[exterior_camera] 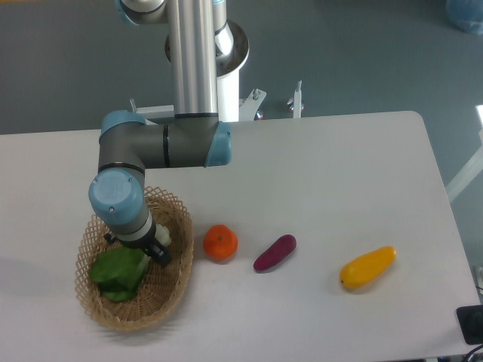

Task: Pick up the green vegetable from the basket
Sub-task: 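Lower the gripper onto the bok choy stem and close it, then lift the bok choy up out of the basket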

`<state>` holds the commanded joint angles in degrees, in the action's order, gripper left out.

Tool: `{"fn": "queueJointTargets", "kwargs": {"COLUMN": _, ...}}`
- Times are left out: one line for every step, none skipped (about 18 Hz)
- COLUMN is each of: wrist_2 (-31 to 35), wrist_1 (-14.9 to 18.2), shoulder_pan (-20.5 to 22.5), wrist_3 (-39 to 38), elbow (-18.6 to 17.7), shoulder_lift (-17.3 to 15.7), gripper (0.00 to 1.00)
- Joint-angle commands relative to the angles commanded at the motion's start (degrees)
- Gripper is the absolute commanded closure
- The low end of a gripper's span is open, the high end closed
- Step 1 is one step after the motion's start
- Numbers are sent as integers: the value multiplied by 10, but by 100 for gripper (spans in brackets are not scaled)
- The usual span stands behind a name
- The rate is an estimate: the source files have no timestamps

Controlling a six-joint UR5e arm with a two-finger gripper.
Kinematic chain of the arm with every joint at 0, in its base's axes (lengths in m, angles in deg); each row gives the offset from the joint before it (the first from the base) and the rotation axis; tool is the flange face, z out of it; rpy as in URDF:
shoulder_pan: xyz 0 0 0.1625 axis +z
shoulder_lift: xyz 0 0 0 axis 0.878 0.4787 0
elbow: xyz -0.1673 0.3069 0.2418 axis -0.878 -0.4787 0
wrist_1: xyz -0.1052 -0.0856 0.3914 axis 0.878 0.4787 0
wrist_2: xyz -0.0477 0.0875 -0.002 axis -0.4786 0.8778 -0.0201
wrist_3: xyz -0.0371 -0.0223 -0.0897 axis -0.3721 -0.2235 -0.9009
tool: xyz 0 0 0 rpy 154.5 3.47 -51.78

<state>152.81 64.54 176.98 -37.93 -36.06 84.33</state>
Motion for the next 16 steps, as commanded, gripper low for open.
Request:
{"fn": "queueJointTargets", "kwargs": {"wrist_2": 0, "wrist_1": 1, "shoulder_pan": 0, "wrist_3": -4, "elbow": 0, "shoulder_lift": -1, "gripper": 94}}
{"fn": "queueJointTargets", "kwargs": {"wrist_2": 0, "wrist_1": 3, "shoulder_pan": 0, "wrist_3": -4, "elbow": 0, "shoulder_lift": -2, "gripper": 96}}
{"fn": "queueJointTargets", "kwargs": {"wrist_2": 0, "wrist_1": 4, "shoulder_pan": 0, "wrist_3": -4, "elbow": 0, "shoulder_lift": -4, "gripper": 96}}
{"fn": "queueJointTargets", "kwargs": {"wrist_2": -2, "wrist_1": 5, "shoulder_pan": 0, "wrist_3": -4, "elbow": 0, "shoulder_lift": -9, "gripper": 97}}
{"fn": "queueJointTargets", "kwargs": {"wrist_2": -8, "wrist_1": 5, "shoulder_pan": 1, "wrist_3": -3, "elbow": 1, "shoulder_lift": -13, "gripper": 97}}
{"fn": "queueJointTargets", "kwargs": {"wrist_2": -17, "wrist_1": 5, "shoulder_pan": 3, "wrist_3": -3, "elbow": 2, "shoulder_lift": -21, "gripper": 97}}
{"fn": "queueJointTargets", "kwargs": {"wrist_2": -29, "wrist_1": 6, "shoulder_pan": 6, "wrist_3": -3, "elbow": 3, "shoulder_lift": -31, "gripper": 97}}
{"fn": "queueJointTargets", "kwargs": {"wrist_2": -40, "wrist_1": 6, "shoulder_pan": 11, "wrist_3": -2, "elbow": 3, "shoulder_lift": -38, "gripper": 97}}
{"fn": "queueJointTargets", "kwargs": {"wrist_2": -47, "wrist_1": 6, "shoulder_pan": 19, "wrist_3": -1, "elbow": 4, "shoulder_lift": -42, "gripper": 97}}
{"fn": "queueJointTargets", "kwargs": {"wrist_2": -52, "wrist_1": 7, "shoulder_pan": 28, "wrist_3": 0, "elbow": 5, "shoulder_lift": -46, "gripper": 97}}
{"fn": "queueJointTargets", "kwargs": {"wrist_2": -56, "wrist_1": 7, "shoulder_pan": 34, "wrist_3": 0, "elbow": 7, "shoulder_lift": -48, "gripper": 97}}
{"fn": "queueJointTargets", "kwargs": {"wrist_2": -58, "wrist_1": 7, "shoulder_pan": 39, "wrist_3": 3, "elbow": 10, "shoulder_lift": -50, "gripper": 97}}
{"fn": "queueJointTargets", "kwargs": {"wrist_2": -58, "wrist_1": 7, "shoulder_pan": 43, "wrist_3": 6, "elbow": 12, "shoulder_lift": -54, "gripper": 97}}
{"fn": "queueJointTargets", "kwargs": {"wrist_2": -58, "wrist_1": 7, "shoulder_pan": 55, "wrist_3": 6, "elbow": 18, "shoulder_lift": -58, "gripper": 97}}
{"fn": "queueJointTargets", "kwargs": {"wrist_2": -58, "wrist_1": 7, "shoulder_pan": 66, "wrist_3": 7, "elbow": 24, "shoulder_lift": -59, "gripper": 97}}
{"fn": "queueJointTargets", "kwargs": {"wrist_2": -56, "wrist_1": 5, "shoulder_pan": 72, "wrist_3": 8, "elbow": 32, "shoulder_lift": -61, "gripper": 97}}
